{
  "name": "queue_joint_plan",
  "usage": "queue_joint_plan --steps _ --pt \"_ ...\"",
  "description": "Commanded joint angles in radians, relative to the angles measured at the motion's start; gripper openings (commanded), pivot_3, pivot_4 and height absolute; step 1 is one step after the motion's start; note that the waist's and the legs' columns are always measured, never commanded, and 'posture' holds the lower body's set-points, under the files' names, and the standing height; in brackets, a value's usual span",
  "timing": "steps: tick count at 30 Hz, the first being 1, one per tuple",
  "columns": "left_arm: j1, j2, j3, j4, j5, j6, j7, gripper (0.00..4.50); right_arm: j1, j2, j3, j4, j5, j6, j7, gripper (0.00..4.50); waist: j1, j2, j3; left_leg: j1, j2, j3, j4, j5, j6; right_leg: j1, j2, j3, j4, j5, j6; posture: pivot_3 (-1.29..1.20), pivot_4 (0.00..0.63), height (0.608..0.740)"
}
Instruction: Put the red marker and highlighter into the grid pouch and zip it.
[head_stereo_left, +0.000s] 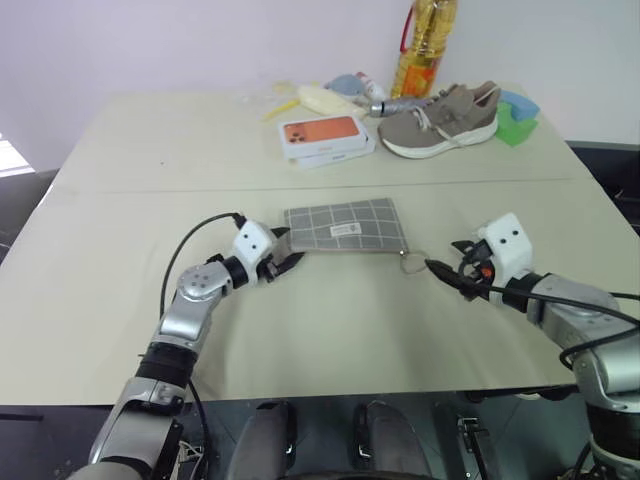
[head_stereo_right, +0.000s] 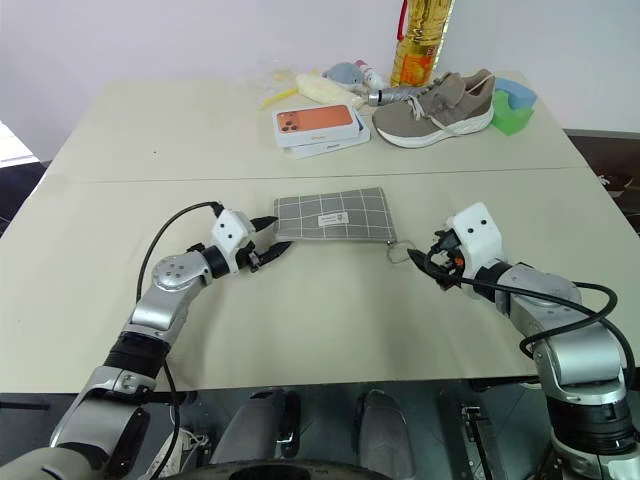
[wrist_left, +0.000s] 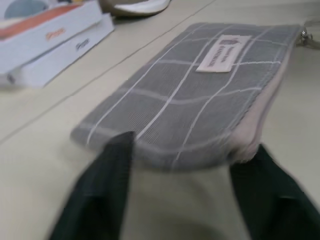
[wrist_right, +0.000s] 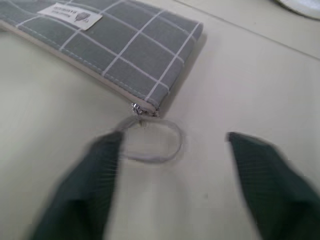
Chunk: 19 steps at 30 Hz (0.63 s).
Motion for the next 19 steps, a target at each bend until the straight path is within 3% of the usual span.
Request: queue_joint_plan --steps 1,8,19 --pt "0.073 0.056 0.098 -0.094 -0.101 0.139 -0.024 4.43 0.080 0.000 -0.094 -0.037 0.018 -0.108 0.042 3.86 -0.001 0.000 0.000 0.000 0.000 0.000 0.000 0.000 0.000 0.000 0.000 0.000 0.000 0.000 0.000 0.00 0.150 0.740" --pt "0.263 0.164 0.280 -0.167 -0.159 0.213 0.017 4.43 0.267 0.023 -0.276 -0.029 0.107 -0.199 0.121 3.86 -0.003 0.000 0.000 0.002 0.001 0.000 0.000 0.000 0.000 0.002 0.000 0.000 0.000 0.000 0.000 0.00 0.150 0.740" --pt "0.375 0.195 0.340 -0.235 -0.142 0.201 0.073 4.43 0.269 0.063 -0.274 0.087 0.102 -0.307 0.117 3.86 0.000 0.001 -0.001 0.003 0.001 0.001 -0.001 -0.001 0.000 0.002 0.000 0.001 0.000 0.000 -0.001 0.00 0.150 0.740"
